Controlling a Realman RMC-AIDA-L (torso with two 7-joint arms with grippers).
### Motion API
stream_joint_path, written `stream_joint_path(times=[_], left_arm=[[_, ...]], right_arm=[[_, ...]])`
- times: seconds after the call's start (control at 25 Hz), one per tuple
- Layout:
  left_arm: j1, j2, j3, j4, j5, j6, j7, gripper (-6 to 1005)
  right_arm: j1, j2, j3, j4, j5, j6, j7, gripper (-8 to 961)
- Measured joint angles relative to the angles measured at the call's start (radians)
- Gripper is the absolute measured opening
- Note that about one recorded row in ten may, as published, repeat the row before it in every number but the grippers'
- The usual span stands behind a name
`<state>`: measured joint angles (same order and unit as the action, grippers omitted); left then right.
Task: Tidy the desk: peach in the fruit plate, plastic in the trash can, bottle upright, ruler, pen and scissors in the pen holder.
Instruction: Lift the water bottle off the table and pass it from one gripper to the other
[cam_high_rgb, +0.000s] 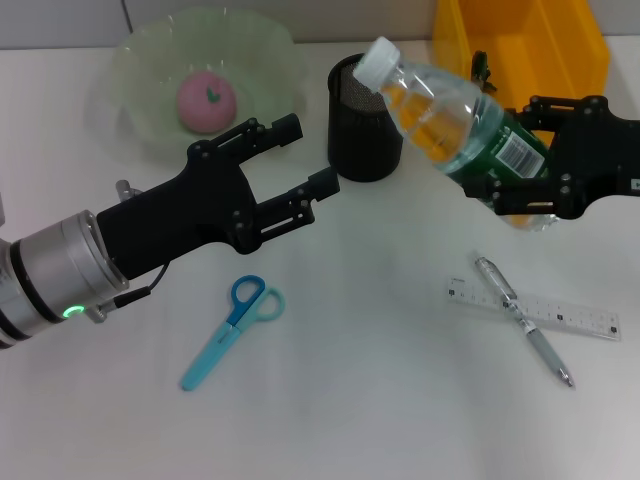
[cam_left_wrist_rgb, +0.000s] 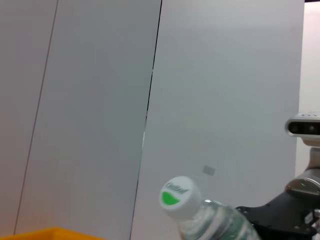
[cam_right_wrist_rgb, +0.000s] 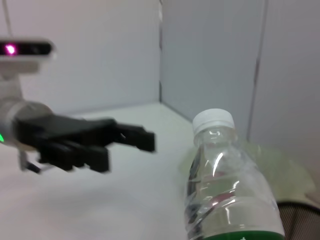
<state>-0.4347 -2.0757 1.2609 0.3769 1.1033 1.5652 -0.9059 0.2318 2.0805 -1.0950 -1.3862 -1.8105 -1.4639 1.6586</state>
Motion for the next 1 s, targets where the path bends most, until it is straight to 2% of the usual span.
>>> stream_joint_path(times=[0.32,1.0], left_arm=[[-0.018,-0.003,0.0,0.001,-0.003,0.014,-0.018,735],[-0.025,0.0,0.008,-0.001,-0.041,0.061,-0.095,734]], right_arm=[[-0.02,0.0,0.003,0.107,0.141,-0.048,-0.157,763],[-0.016,0.001,0.005,0.24,0.247,-0.093,-0.326,763]])
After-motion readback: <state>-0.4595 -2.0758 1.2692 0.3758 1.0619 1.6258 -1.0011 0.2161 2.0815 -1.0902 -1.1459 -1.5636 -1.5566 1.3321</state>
